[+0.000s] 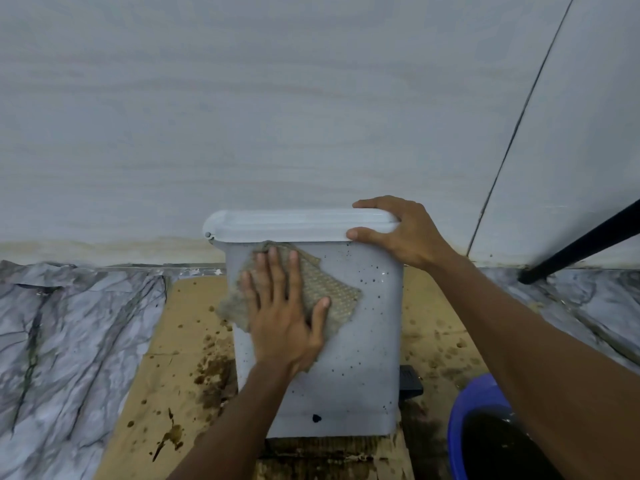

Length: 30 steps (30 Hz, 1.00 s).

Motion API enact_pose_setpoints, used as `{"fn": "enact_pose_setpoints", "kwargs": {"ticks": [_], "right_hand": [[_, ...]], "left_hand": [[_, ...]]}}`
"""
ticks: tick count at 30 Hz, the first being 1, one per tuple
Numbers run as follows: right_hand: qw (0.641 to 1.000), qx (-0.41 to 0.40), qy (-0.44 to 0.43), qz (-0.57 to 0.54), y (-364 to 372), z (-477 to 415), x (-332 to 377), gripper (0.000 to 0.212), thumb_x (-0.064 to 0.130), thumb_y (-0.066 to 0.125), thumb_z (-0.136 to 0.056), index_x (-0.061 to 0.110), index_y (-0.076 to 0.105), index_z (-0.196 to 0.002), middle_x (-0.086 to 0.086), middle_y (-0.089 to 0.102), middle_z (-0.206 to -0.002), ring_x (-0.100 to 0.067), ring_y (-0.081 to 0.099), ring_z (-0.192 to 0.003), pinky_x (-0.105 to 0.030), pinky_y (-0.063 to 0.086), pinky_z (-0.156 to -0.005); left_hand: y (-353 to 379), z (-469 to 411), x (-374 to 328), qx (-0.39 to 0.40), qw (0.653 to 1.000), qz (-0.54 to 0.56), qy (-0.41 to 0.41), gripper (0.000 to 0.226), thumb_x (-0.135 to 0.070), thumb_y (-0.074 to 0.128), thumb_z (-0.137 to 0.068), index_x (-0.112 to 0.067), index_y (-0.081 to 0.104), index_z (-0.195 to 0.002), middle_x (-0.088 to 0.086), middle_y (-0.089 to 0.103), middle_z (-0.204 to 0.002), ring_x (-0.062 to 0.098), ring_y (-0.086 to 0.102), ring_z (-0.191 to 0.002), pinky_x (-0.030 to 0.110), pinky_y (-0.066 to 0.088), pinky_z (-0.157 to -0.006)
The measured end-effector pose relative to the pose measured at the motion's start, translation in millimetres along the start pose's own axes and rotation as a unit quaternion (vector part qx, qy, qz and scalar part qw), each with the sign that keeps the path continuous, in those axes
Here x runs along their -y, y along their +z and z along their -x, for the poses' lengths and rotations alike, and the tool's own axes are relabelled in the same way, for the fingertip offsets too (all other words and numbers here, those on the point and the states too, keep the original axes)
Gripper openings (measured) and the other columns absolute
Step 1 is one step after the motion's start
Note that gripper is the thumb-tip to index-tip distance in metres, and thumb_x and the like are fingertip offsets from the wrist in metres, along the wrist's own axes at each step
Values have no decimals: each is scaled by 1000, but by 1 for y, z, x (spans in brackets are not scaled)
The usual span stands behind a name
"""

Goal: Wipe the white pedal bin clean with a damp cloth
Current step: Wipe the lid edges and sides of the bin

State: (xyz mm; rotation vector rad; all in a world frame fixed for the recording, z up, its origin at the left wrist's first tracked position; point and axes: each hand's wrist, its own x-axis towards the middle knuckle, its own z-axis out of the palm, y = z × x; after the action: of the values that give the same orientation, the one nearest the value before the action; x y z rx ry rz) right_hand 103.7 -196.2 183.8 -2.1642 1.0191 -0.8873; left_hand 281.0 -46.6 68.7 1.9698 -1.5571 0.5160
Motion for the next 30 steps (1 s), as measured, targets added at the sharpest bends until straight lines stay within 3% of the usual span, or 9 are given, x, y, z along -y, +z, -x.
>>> {"fn": "enact_pose_setpoints", "kwargs": {"ticks": [3,5,7,10,13,20,22,30], "right_hand": [[1000,-3,6,-18,1,0,-1,50,59,83,-69,39,72,-113,19,68,-120,-4,60,-114,-37,50,-101],[1000,-2,12,-25,0,1,-2,50,58,84,-70,38,72,-114,19,68,-121,-3,60,-115,-37,50,-101],[1000,2,14,-24,-2,1,-2,51,58,83,-71,38,72,-116,19,67,-122,-3,60,-116,-37,49,-103],[1000,1,11,-19,-2,3,0,52,59,82,-71,37,71,-117,18,67,-123,-4,58,-117,-36,47,-105],[1000,1,12,-21,-1,3,0,51,58,81,-72,37,71,-117,18,67,-124,-5,58,-118,-38,47,-105],[1000,-6,13,-25,-1,5,0,46,56,82,-74,38,72,-115,18,67,-121,-6,59,-115,-38,48,-103],[999,-11,16,-27,-2,5,0,44,55,82,-74,38,72,-114,18,68,-120,-6,59,-114,-38,48,-102],[999,-26,7,-30,1,5,-1,46,53,87,-68,35,74,-109,16,71,-113,-2,64,-105,-34,54,-94]], "left_hand": [[6,0,-30,34,996,-8,80,83,-57,37,-102,-11,6,-164,16,-2,-171,33,-2,-158,56,-2,-126],[10,11,-38,55,983,-7,177,79,-53,42,-102,-12,13,-164,13,3,-172,30,2,-159,54,5,-126],[14,28,-29,60,973,11,224,77,-50,45,-102,-11,18,-163,11,4,-172,28,7,-159,50,7,-127],[14,50,0,40,991,53,117,84,-53,42,-98,-7,14,-162,12,0,-172,30,6,-158,44,-2,-129],[7,52,20,1,998,62,11,94,-57,47,-89,-4,17,-161,19,-3,-170,39,1,-157,50,-4,-128],[10,16,-29,-34,985,64,-155,98,-62,41,-94,1,6,-161,20,-7,-170,36,-8,-158,54,-2,-126],[14,4,-37,-40,986,58,-150,96,-61,39,-96,1,6,-161,19,-5,-170,33,-6,-158,54,1,-127],[28,-4,-60,-50,998,48,-6,83,-52,42,-100,1,17,-160,19,7,-169,34,6,-158,53,9,-127]]}}
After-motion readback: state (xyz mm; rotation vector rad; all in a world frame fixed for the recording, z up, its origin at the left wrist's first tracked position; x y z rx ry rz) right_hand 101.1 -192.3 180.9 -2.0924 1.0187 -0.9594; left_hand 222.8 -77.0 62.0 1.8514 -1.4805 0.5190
